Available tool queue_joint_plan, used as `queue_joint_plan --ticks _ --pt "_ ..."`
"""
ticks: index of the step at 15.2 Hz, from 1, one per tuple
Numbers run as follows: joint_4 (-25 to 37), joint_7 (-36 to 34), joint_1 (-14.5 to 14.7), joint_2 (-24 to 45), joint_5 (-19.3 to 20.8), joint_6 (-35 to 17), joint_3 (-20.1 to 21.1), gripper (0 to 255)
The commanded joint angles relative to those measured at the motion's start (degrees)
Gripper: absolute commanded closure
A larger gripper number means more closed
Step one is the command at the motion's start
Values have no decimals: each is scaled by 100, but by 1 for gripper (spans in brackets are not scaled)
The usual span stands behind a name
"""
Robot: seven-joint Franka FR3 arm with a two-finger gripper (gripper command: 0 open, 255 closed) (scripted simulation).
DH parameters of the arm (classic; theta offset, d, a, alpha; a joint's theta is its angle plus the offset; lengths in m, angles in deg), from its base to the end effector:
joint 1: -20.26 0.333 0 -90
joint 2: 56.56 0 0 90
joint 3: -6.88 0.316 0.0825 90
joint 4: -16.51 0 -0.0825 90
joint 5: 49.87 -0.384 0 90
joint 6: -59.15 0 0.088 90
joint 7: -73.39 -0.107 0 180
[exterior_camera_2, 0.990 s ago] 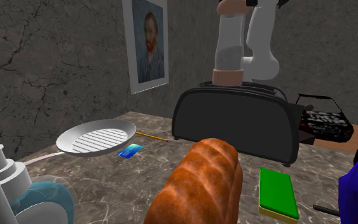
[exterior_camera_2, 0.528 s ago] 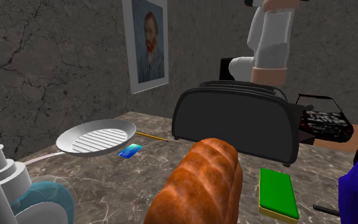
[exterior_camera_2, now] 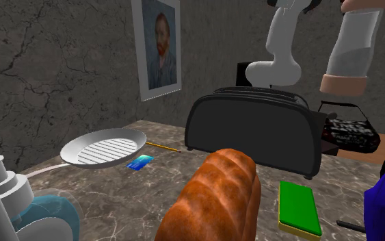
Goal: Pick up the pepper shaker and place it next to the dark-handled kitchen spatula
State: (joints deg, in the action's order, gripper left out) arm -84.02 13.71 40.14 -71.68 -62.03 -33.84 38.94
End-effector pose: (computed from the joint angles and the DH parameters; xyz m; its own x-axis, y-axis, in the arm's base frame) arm 0.2547 0.4212 0.6556 0.9894 -0.1440 -0.0162 -0.1449 -0.9825 -0.1170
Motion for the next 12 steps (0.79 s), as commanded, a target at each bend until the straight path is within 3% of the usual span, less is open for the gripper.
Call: queue_joint_plan --ticks 1,7,12 --pt "97 -288 77 71 20 -11 197 255" --pt "389 -1231 340 314 140 -64 856 255" --pt "827 -2152 567 797 494 -92 1519 255"
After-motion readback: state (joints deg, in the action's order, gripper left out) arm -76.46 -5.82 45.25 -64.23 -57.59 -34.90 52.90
